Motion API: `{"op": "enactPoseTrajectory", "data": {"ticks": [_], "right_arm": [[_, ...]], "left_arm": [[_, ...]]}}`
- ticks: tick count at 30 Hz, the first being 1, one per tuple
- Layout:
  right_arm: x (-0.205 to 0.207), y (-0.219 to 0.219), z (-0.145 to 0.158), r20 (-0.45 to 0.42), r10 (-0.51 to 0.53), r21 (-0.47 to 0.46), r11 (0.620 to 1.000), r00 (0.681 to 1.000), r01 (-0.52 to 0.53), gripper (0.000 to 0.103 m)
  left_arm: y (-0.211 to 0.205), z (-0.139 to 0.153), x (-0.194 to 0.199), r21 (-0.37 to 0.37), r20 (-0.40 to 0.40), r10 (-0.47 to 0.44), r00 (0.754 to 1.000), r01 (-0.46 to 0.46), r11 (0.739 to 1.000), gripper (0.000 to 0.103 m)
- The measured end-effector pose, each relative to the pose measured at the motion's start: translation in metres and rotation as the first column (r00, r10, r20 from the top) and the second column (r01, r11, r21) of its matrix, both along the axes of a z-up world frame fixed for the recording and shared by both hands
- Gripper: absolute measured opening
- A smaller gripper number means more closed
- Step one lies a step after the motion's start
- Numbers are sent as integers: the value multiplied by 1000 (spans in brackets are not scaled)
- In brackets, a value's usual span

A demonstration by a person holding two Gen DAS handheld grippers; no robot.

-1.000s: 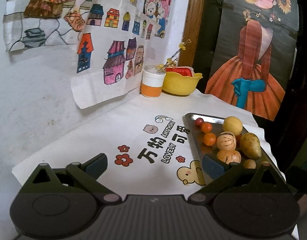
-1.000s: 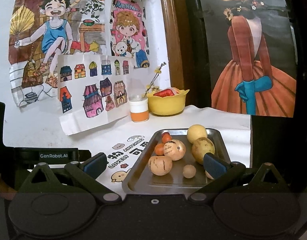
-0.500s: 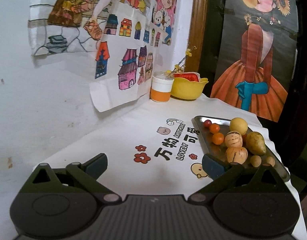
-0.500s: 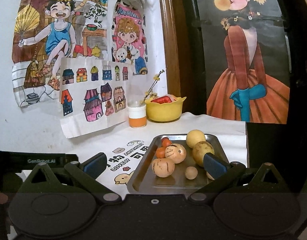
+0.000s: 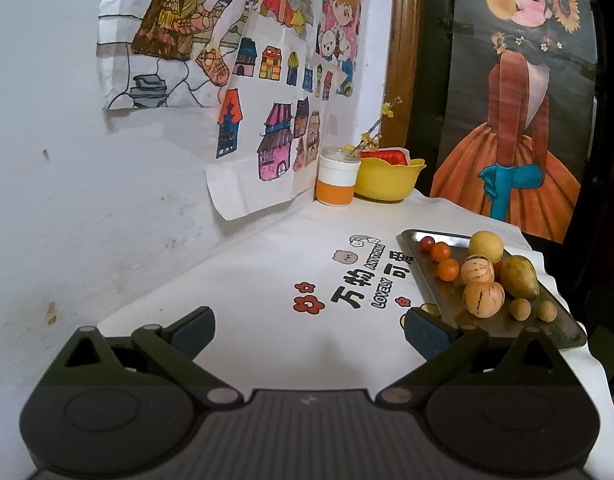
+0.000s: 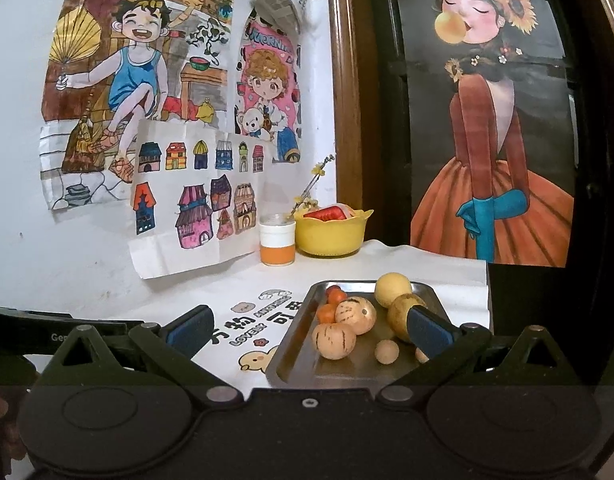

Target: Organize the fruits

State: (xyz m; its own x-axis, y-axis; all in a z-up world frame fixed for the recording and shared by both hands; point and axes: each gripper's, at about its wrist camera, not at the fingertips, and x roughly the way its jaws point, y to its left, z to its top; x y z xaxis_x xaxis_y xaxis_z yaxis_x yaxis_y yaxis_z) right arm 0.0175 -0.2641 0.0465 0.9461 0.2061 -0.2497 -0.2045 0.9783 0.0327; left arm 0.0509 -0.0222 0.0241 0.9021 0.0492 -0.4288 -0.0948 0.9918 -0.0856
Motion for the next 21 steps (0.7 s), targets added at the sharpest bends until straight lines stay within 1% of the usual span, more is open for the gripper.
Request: {"op": "enactPoseTrajectory", "data": {"ticks": [4,16,21], "right_arm": [[-10,1,-7,-8,-14,16,1000,1000,14,102],[-27,8,-22,4,-42,4,999,999,42,102],[-35,9,-31,13,-71,4,997,997,71,102]], "left_arm": [[0,-3,-5,11,6,4,1000,-4,1000,103],[8,-16,-24,24,21,22,1000,-22,999,103],[10,-19,-31,36,37,14,999,-15,999,103]]}}
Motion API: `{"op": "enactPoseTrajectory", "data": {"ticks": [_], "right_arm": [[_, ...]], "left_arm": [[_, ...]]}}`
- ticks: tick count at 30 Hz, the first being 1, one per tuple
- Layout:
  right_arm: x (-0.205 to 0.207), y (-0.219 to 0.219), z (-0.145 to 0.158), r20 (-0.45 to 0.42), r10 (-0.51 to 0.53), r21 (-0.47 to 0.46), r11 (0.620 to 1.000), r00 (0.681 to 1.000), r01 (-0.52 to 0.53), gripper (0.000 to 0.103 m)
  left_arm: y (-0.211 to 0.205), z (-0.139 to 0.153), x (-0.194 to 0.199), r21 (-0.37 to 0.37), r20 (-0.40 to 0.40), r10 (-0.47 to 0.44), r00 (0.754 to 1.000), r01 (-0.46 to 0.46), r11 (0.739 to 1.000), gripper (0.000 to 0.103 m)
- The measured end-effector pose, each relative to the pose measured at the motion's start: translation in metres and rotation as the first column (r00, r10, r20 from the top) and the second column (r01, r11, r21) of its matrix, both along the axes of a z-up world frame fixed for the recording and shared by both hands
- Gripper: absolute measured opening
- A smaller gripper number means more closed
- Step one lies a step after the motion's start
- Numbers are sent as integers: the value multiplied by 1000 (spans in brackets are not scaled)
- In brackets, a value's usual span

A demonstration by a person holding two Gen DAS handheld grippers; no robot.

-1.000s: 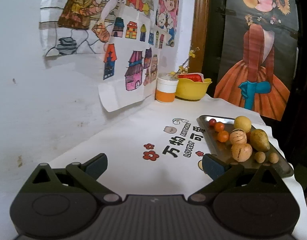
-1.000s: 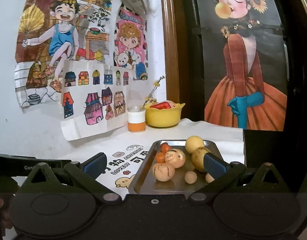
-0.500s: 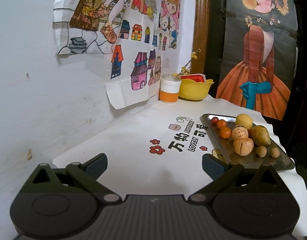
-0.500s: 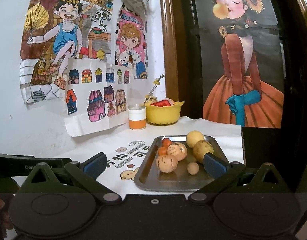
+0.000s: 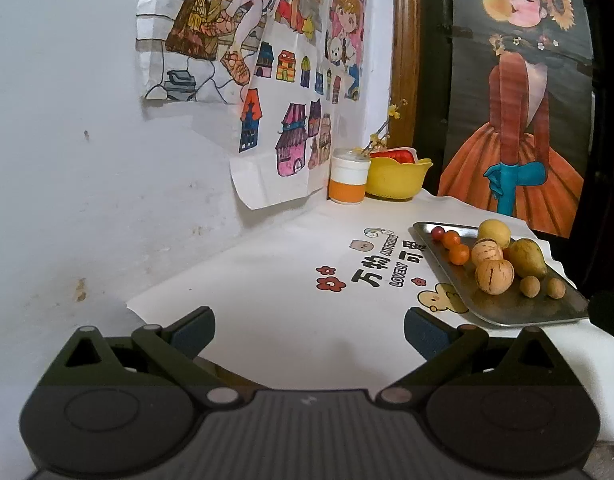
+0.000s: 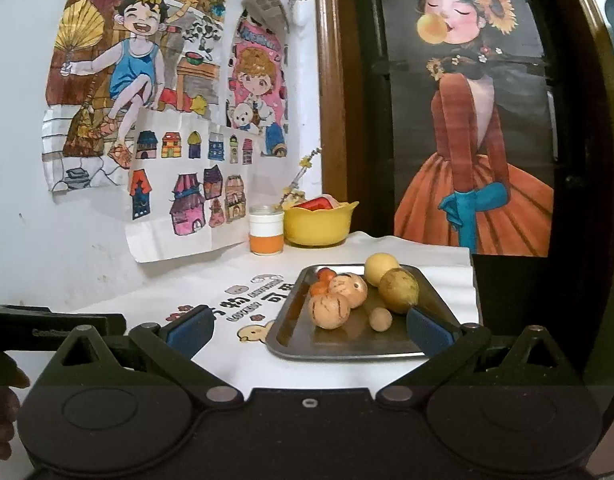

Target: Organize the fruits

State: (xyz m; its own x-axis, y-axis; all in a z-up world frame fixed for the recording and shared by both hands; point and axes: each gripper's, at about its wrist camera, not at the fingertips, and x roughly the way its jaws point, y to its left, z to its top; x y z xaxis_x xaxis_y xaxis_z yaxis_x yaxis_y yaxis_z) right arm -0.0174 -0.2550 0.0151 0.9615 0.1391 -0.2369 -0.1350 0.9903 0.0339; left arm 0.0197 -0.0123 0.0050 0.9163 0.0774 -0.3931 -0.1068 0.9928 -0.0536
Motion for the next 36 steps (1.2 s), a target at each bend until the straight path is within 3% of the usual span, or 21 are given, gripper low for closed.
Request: {"op": "enactPoseTrajectory", "data": {"ticks": [19,36], "right_arm": [[-12,-9,-26,1,-94,-26,995,996,94,102],[-11,-8,-33,-11,-83,-36,996,997,82,102]], "left_arm": [[-3,-21,-22,-22,43,-46,998,47,999,103],[-5,-26,-26,-25,60,-58,997,60,998,103]]}}
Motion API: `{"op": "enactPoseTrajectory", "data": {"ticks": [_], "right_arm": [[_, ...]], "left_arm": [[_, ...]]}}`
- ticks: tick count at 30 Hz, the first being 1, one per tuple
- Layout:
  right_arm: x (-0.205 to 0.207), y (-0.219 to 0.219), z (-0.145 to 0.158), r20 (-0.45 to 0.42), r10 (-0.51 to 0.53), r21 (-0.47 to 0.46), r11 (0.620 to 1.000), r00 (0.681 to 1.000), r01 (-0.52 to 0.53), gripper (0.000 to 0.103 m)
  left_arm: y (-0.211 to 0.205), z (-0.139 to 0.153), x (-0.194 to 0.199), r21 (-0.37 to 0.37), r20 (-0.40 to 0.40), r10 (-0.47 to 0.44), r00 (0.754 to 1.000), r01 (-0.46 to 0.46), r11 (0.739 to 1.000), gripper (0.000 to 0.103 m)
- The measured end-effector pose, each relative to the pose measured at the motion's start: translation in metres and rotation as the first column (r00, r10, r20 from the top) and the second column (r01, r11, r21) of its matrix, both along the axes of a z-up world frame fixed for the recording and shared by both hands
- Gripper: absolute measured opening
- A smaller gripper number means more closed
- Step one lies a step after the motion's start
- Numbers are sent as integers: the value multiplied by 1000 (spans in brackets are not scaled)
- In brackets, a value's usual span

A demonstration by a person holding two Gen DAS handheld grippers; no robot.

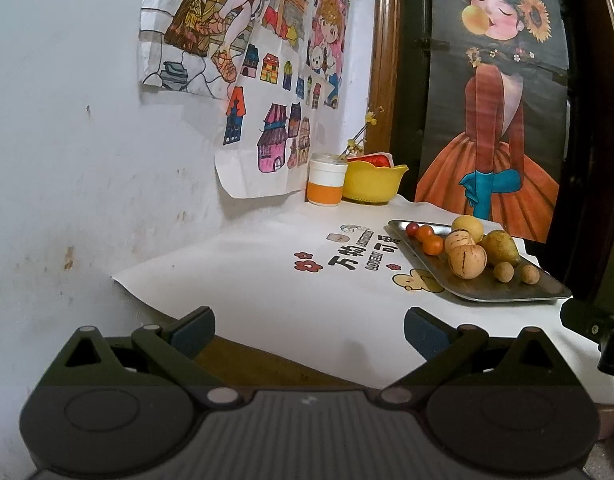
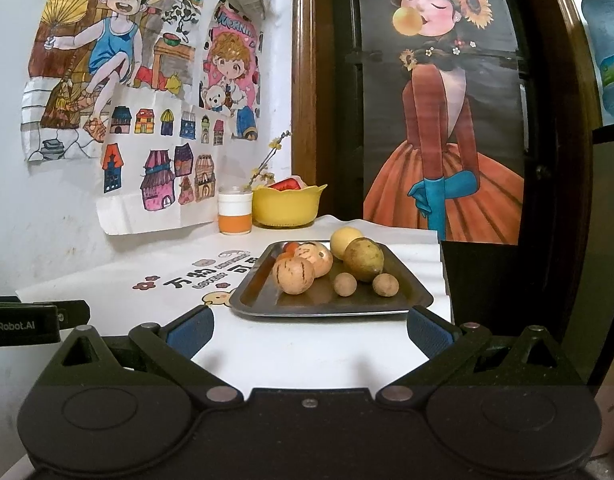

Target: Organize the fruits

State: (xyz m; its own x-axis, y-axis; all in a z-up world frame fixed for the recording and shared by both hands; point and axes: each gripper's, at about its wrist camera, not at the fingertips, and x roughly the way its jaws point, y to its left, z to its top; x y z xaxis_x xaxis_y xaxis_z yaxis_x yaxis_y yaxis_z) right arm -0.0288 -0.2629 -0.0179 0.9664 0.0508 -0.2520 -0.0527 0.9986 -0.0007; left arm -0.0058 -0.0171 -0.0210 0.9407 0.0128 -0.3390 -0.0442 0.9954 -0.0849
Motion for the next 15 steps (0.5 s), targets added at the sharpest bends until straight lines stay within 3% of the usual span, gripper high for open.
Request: {"op": "enactPoseTrajectory", "data": {"ticks": [15], "right_arm": [[-1,2,-2,-11,15,-5,1000,1000,-15,102]], "left_arm": [[-3,-2,-3,5,-2,-9,1000,9,1000,103]]}}
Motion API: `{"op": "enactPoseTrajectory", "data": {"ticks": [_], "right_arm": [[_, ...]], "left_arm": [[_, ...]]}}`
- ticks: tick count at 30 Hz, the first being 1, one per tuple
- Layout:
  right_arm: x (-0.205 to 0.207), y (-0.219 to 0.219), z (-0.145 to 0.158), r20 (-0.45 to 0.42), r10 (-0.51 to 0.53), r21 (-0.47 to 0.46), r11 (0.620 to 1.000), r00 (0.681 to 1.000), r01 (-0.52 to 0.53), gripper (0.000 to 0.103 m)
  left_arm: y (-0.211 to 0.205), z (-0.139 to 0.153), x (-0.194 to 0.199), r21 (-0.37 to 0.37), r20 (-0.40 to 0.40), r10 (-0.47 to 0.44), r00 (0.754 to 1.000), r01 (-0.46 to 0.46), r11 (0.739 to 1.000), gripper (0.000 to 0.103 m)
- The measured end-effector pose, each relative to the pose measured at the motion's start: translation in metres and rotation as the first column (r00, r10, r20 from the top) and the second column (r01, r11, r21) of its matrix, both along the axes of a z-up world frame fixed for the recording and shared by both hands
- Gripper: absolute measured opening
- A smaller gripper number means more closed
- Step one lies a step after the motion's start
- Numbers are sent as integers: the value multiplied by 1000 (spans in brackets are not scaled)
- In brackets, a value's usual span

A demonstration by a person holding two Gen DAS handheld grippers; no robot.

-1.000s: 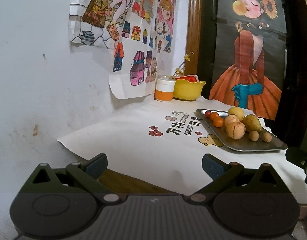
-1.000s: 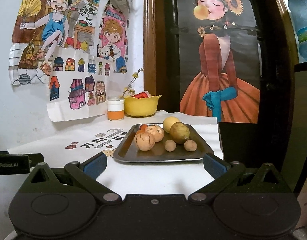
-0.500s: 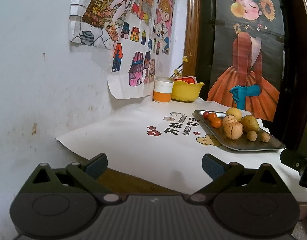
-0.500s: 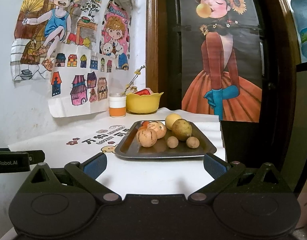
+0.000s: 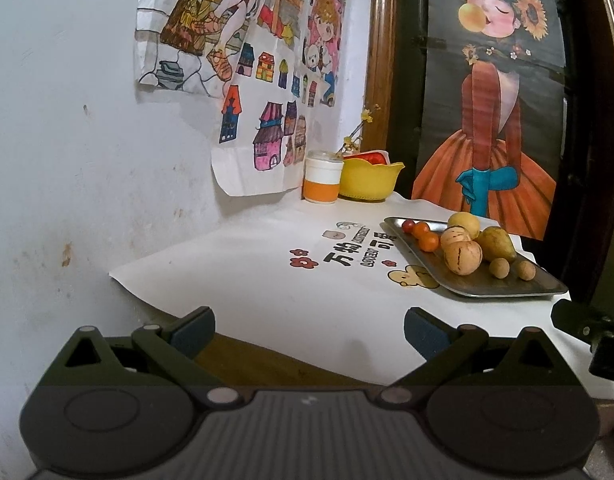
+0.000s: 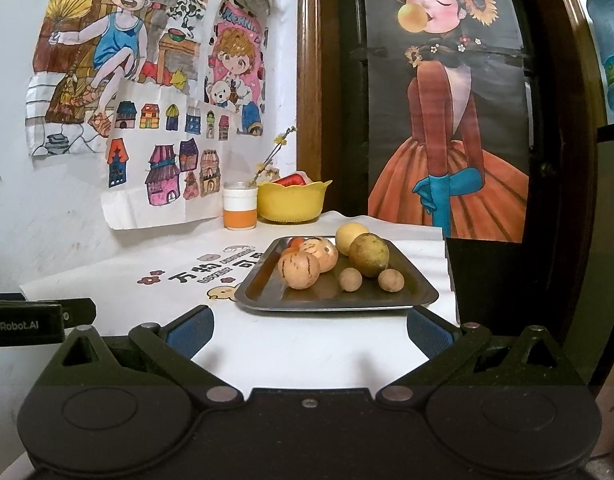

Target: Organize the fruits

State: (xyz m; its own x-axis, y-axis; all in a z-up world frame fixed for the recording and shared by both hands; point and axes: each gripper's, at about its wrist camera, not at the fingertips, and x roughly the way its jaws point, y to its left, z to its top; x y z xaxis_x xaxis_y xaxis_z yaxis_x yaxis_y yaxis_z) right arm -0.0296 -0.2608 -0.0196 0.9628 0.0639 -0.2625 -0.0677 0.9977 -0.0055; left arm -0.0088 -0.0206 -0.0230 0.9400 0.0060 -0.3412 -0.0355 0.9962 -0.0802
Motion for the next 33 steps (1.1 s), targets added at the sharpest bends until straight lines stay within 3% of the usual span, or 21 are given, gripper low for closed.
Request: {"op": "enactPoseTrajectory", "data": {"ticks": [33], "right_arm": [[0,0,0,-10,0,3,1000,1000,0,102]], "left_arm": [[1,-1,-2,-3,-8,3,1000,-3,1000,103]]}}
